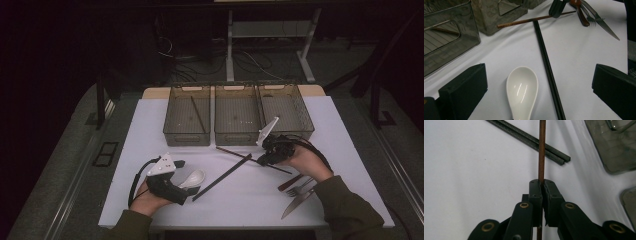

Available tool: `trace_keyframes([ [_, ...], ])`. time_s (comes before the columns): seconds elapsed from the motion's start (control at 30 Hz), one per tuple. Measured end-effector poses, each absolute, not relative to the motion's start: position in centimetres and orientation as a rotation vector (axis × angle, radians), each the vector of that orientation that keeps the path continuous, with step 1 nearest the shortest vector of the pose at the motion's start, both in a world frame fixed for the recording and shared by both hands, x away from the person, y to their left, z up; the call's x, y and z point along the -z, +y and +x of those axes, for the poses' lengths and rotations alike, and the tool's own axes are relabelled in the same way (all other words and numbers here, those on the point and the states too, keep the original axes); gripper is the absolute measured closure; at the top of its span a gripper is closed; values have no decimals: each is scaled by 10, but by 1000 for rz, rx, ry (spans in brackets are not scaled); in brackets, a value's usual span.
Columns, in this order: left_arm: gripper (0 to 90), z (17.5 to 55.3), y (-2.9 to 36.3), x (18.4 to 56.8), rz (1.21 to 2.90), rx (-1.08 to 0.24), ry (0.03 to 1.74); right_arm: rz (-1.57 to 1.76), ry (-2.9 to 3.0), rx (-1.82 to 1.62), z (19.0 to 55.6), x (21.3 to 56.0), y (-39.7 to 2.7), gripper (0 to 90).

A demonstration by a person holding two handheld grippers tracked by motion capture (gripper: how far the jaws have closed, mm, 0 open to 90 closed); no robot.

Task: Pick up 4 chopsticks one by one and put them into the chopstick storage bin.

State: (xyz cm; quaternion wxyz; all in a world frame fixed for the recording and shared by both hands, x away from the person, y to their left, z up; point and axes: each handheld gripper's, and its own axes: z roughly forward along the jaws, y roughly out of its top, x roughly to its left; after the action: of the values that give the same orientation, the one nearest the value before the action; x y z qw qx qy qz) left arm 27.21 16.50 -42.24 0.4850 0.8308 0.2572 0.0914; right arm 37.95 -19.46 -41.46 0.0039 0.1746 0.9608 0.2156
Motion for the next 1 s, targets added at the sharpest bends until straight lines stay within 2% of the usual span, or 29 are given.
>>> trace_keyframes([
  [1.0, 0, 273, 165, 423, 2021, -224, 630, 702, 2920, -900, 379, 373, -191, 846],
])
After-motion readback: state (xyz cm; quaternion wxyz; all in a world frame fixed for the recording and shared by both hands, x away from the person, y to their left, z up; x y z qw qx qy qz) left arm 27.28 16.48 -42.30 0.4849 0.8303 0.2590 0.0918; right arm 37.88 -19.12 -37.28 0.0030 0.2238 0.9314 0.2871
